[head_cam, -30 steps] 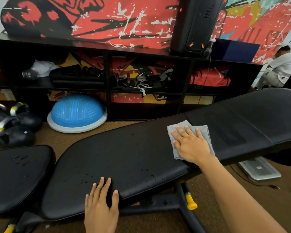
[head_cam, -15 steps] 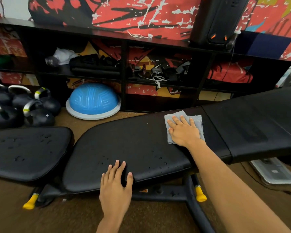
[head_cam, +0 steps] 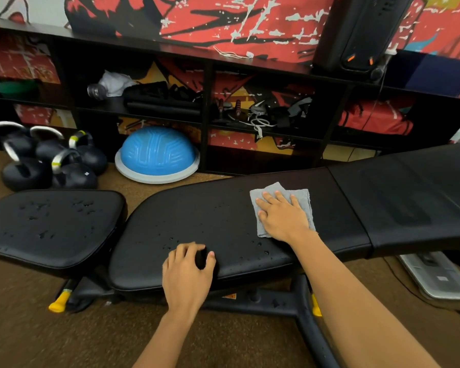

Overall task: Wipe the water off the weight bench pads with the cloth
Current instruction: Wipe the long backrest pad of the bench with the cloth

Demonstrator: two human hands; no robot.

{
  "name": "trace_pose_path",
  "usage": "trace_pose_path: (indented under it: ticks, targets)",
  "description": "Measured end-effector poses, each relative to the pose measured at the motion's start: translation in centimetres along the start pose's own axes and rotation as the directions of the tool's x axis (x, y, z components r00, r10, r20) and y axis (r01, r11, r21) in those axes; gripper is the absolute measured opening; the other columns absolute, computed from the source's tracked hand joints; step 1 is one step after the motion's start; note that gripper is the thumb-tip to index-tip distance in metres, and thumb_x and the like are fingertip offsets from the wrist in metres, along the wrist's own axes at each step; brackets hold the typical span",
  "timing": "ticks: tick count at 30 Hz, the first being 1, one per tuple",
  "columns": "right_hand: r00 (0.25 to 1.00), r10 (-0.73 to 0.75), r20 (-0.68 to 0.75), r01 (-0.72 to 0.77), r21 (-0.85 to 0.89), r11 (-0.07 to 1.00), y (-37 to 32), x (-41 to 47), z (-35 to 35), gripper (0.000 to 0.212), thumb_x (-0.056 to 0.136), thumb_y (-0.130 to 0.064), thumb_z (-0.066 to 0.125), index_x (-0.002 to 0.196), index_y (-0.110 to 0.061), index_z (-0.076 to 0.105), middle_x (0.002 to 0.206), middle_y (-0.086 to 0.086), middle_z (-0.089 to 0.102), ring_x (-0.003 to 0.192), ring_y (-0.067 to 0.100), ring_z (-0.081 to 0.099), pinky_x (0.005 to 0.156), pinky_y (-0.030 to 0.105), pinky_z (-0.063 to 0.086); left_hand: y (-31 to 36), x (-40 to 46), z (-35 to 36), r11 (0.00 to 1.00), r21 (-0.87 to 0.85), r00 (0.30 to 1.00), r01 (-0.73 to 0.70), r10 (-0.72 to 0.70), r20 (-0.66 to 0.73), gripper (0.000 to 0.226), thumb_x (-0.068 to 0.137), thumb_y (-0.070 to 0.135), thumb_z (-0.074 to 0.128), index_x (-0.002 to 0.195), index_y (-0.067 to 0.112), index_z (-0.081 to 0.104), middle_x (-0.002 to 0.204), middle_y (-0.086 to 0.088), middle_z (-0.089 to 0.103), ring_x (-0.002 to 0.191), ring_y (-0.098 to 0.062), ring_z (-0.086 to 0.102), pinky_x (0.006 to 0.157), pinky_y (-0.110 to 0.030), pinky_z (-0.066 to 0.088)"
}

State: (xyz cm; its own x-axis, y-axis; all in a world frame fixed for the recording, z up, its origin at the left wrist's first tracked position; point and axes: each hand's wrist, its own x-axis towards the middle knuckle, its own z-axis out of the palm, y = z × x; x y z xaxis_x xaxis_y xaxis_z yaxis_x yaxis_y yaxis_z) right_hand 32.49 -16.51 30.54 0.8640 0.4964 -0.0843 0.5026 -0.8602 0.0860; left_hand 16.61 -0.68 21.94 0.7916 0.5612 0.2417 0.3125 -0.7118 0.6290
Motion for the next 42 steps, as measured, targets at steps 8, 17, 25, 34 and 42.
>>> trace_pose_path:
  ticks: [8,17,25,34,42]
  targets:
    - [0.999,0.006,-0.044,-0.005,0.015,1.0,0.9,-2.7,-0.2,0.046,0.102,-0.03,0.022,0.147,-0.027,0.026,0.158,-0.004,0.018,0.146,0.02,0.01,0.117,0.044,0.008,0.3,2.5,0.3,0.994,0.035,0.975,-0.1,0.091,0.205,0.051,0.092,0.053,0.04,0.139,0.033,0.041,0.151,0.008,0.032,0.143,-0.013,0.018,0.117,-0.035,0.012]
    - [0.997,0.077,-0.009,-0.077,-0.039,0.996,3.7,-1.5,-1.1,0.047,0.102,-0.03,0.02,0.149,-0.028,0.02,0.159,-0.005,0.013,0.147,0.019,0.008,0.117,0.046,0.009,0.7,2.8,0.0,0.999,0.01,0.972,-0.03,0.027,0.233,0.051,0.089,0.058,0.042,0.136,0.038,0.045,0.148,0.015,0.036,0.141,-0.008,0.023,0.111,-0.035,0.031]
    - [0.996,0.085,0.037,-0.082,-0.071,0.994,3.7,3.4,-1.3,0.05,0.101,-0.034,0.017,0.15,-0.025,0.015,0.16,-0.003,0.008,0.146,0.024,0.006,0.116,0.052,0.007,0.6,3.0,0.1,0.999,0.036,0.963,-0.036,0.025,0.269,0.052,0.09,0.06,0.038,0.138,0.041,0.04,0.15,0.018,0.03,0.142,-0.007,0.02,0.109,-0.035,0.033]
    - [0.992,0.083,0.097,-0.078,-0.057,0.995,0.6,7.7,-1.2,0.052,0.101,-0.035,0.017,0.15,-0.02,0.016,0.16,0.001,0.008,0.146,0.028,0.005,0.116,0.052,0.005,0.5,3.0,0.0,0.997,0.05,0.96,-0.051,0.035,0.279,0.052,0.09,0.061,0.036,0.139,0.042,0.037,0.151,0.018,0.028,0.142,-0.007,0.018,0.111,-0.036,0.029]
    - [0.995,0.007,0.103,-0.005,-0.018,1.0,-2.4,8.6,-0.1,0.049,0.101,-0.032,0.019,0.149,-0.02,0.02,0.159,0.001,0.01,0.146,0.027,0.004,0.116,0.052,0.002,0.4,3.1,-0.1,0.998,0.039,0.957,-0.054,0.041,0.286,0.053,0.089,0.062,0.036,0.139,0.043,0.035,0.151,0.018,0.027,0.142,-0.006,0.017,0.111,-0.035,0.028]
